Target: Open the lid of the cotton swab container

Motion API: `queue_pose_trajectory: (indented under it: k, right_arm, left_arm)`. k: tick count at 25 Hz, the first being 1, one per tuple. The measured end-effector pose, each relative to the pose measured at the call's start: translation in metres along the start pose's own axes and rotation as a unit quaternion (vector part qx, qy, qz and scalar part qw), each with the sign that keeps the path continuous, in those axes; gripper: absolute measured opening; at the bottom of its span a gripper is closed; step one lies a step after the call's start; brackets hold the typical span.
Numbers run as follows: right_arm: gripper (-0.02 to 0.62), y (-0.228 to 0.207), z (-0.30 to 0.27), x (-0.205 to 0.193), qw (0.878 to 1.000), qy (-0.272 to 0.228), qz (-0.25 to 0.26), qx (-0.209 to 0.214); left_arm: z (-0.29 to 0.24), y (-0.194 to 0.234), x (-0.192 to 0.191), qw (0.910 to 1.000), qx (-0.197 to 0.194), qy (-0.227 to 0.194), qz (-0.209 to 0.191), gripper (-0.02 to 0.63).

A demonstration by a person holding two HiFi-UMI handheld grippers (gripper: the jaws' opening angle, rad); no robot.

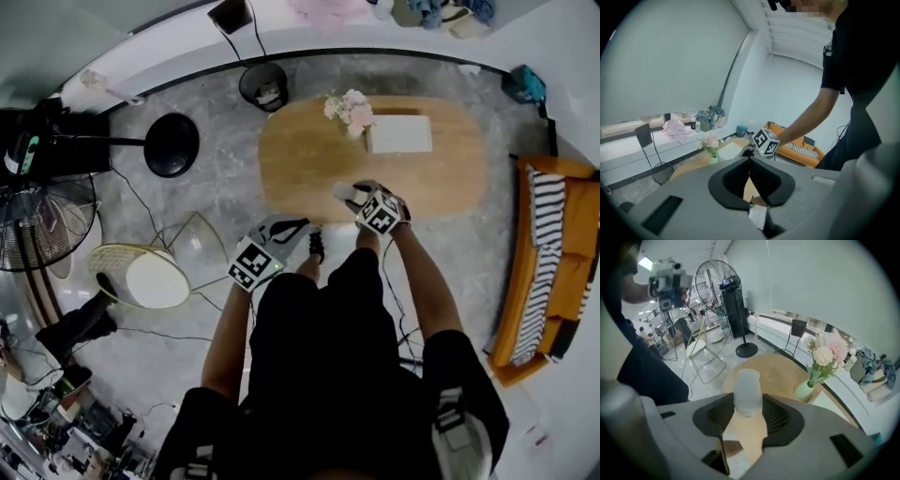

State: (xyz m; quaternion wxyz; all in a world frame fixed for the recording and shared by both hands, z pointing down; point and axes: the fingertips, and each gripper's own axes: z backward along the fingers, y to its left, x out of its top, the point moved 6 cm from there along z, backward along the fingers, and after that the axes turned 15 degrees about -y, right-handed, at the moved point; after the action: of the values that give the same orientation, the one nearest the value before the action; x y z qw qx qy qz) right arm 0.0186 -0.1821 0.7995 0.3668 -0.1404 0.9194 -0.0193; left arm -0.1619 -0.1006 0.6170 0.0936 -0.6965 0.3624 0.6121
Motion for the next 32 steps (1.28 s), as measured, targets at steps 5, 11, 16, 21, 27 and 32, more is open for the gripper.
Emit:
queue_pose_trajectory:
  k: [5,11,16,21,27,32]
  right_arm:
    - [0.176,0.013,0.040,0.037,1.000,-0.027,0.008,0.007]
    - [0.176,0.040,0.096,0.082,0.997,-0.051,0.051,0.033]
    - [0.176,0.058,0.134,0.125,0.992,-0.100,0.049,0.055]
    - [0.176,0.067,0.165,0.161,0.987,-0.129,0.063,0.070]
    - [0.176,0.073,0.190,0.190,0.980,-0.161,0.059,0.096]
    - [0.176,0.081,0.201,0.205,0.978,-0.162,0.072,0.108]
  left_arm:
    - [0.006,0.000,0.015,0.9995,-0.008,-0.032,-0.002,0.000]
    - [0.008,-0.008,0.016,0.9982,-0.040,-0.045,0.007,0.000]
    - [0.007,-0.009,0.020,0.9976,-0.058,-0.037,-0.003,0.015]
    - [0.001,-0.012,0.025,0.9971,-0.065,-0.037,-0.011,0.135]
    - [-0.017,-0.025,0.038,0.9941,-0.098,-0.044,-0.015,0.198]
    - [-0.026,-0.035,0.055,0.9908,-0.120,-0.060,-0.013,0.215]
